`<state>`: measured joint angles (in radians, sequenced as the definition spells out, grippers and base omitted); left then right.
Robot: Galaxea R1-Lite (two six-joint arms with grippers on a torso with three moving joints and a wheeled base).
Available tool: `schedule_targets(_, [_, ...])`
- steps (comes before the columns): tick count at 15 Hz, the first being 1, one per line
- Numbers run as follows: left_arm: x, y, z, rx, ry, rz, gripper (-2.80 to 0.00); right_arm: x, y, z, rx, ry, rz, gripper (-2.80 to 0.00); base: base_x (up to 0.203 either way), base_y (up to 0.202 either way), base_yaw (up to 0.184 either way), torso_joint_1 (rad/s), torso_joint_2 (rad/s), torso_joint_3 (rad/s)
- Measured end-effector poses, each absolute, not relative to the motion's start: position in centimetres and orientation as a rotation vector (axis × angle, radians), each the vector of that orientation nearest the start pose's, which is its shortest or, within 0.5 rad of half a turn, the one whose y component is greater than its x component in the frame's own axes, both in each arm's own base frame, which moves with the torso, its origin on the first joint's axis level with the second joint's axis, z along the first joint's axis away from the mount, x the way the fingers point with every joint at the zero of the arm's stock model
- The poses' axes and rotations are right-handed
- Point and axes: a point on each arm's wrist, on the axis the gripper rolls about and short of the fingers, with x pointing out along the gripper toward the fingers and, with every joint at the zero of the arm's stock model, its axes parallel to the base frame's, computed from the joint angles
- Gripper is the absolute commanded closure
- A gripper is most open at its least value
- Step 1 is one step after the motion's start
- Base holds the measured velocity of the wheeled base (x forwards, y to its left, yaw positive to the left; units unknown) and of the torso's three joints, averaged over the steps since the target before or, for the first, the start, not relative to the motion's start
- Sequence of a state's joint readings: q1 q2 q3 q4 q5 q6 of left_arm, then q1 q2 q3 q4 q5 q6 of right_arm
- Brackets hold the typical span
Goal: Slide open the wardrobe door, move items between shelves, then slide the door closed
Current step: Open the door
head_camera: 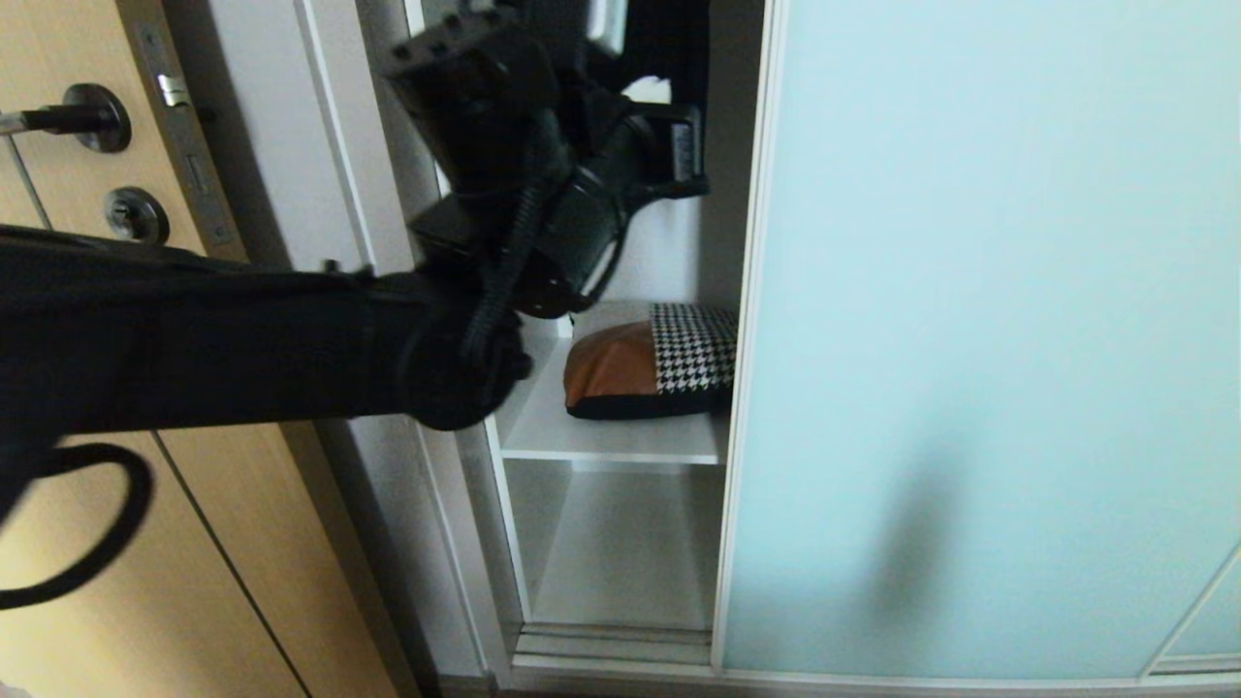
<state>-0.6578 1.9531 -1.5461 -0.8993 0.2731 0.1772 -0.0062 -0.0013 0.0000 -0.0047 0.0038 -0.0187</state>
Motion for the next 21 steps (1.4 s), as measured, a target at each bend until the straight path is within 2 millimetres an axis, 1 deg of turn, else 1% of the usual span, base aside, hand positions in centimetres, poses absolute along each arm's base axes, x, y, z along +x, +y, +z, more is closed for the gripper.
schedule_targets(2, [29.4,-18.1,33.8,-0.010,-0.444,-0.245,0.00,-2.3,0.0,7.6,-0.018,-0.006,-0.002,0.00,0.000,0.000,0.000,0.000,0.00,0.000])
schedule_targets(4, [26.6,-12.9,33.8,0.029,-0.411,-0.146,0.00,-2.3,0.0,7.6,-0.018,-0.006,-0.002,0.00,0.000,0.000,0.000,0.000,0.00,0.000])
schedule_targets(6, [23.3,-8.9,33.0,0.057,-0.373,-0.057,0.00,-2.3,0.0,7.6,-0.018,-0.006,-0.002,0.00,0.000,0.000,0.000,0.000,0.00,0.000])
schedule_targets(8, [20.2,-5.9,31.8,0.067,-0.338,0.033,0.00,-2.3,0.0,7.6,-0.018,-0.006,-0.002,0.00,0.000,0.000,0.000,0.000,0.00,0.000])
schedule_targets(9, [18.6,-4.8,30.7,0.067,-0.315,0.069,0.00,-2.3,0.0,7.6,-0.018,-0.006,-0.002,0.00,0.000,0.000,0.000,0.000,0.00,0.000])
schedule_targets(10, [17.3,-4.0,29.5,0.063,-0.290,0.092,0.00,-2.3,0.0,7.6,-0.019,-0.005,-0.002,0.00,0.000,0.000,0.000,0.000,0.00,0.000])
schedule_targets(12, [13.9,-2.5,26.9,0.029,-0.257,0.128,0.00,-2.3,0.0,7.6,-0.018,-0.006,-0.002,0.00,0.000,0.000,0.000,0.000,0.00,0.000])
schedule_targets(16, [8.1,-0.5,21.4,-0.001,-0.222,0.196,0.00,-2.3,0.0,7.6,-0.018,-0.006,-0.002,0.00,0.000,0.000,0.000,0.000,0.00,0.000])
schedule_targets(18, [5.7,0.0,19.5,-0.011,-0.249,0.227,0.00,-2.3,0.0,7.6,-0.018,-0.006,-0.002,0.00,0.000,0.000,0.000,0.000,0.00,0.000])
schedule_targets(21, [3.0,0.6,16.7,-0.023,-0.280,0.289,0.00,-2.3,0.0,7.6,-0.018,-0.005,-0.002,0.00,0.000,0.000,0.000,0.000,0.00,0.000])
